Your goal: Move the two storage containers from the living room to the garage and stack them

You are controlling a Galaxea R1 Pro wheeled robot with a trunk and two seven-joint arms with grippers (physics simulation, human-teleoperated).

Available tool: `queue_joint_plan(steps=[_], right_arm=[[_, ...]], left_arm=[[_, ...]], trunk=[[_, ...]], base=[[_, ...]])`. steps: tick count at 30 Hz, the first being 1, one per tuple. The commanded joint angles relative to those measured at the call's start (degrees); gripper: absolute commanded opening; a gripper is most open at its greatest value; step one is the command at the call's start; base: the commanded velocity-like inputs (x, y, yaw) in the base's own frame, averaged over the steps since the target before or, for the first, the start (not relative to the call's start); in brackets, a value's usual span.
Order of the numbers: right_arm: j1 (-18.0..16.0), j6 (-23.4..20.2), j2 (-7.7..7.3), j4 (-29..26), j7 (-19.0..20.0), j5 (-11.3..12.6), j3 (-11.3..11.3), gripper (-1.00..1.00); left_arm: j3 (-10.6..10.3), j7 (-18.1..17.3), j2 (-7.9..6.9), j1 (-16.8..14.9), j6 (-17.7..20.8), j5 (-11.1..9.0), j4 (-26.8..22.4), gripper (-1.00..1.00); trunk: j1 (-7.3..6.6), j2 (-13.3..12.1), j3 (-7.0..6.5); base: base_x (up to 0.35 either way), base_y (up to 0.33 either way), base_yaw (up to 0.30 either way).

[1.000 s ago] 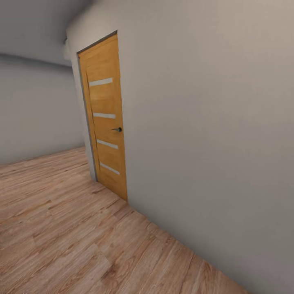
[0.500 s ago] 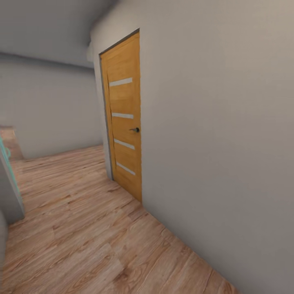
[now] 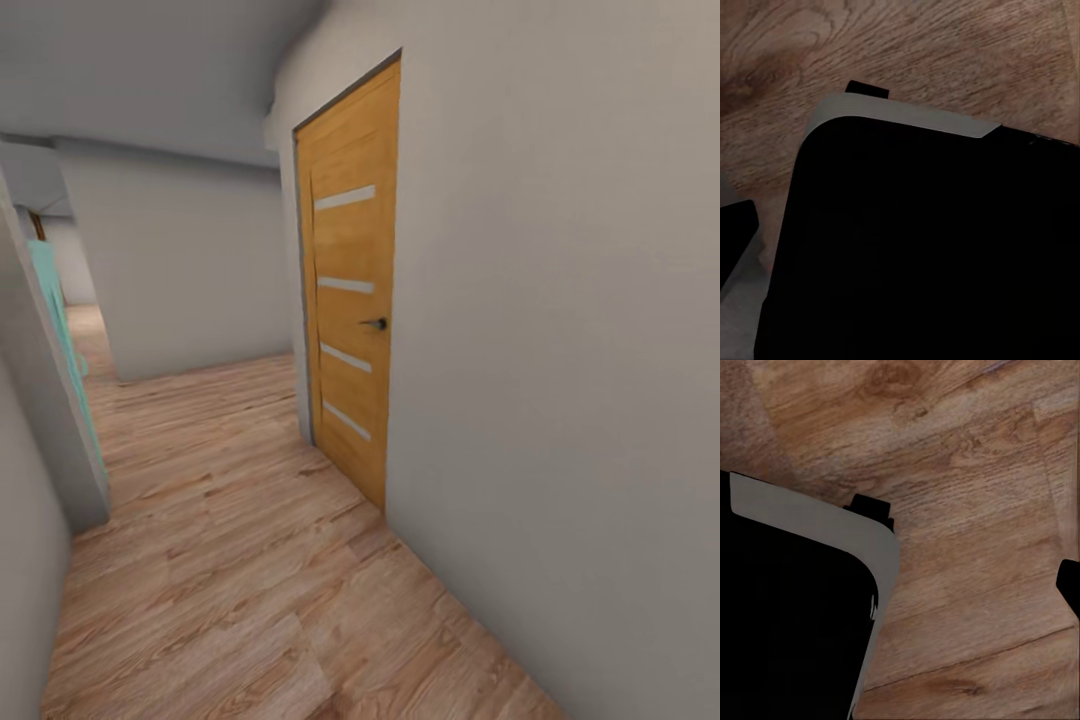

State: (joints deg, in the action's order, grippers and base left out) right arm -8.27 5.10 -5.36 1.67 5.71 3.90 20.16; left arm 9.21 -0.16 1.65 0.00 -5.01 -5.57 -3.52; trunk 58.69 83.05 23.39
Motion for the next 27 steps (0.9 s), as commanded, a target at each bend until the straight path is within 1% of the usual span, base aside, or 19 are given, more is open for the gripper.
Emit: queue_joint_plan(steps=[1,27], right_arm=[[-0.08,0.35,0.0,0.18,0.26,0.41,0.32,1.0],[-0.08,0.56,0.01,0.18,0.26,0.55,0.27,1.0]], left_arm=[[0.02,-0.02,0.02,0.0,-0.11,-0.58,-0.03,1.0],[0.02,-0.02,0.02,0.0,-0.09,-0.67,0.01,1.0]], trunk=[[0.03,0.03,0.05],[0.03,0.03,0.05]], base=[[0.317,0.0,0.269],[0.317,0.0,0.269]])
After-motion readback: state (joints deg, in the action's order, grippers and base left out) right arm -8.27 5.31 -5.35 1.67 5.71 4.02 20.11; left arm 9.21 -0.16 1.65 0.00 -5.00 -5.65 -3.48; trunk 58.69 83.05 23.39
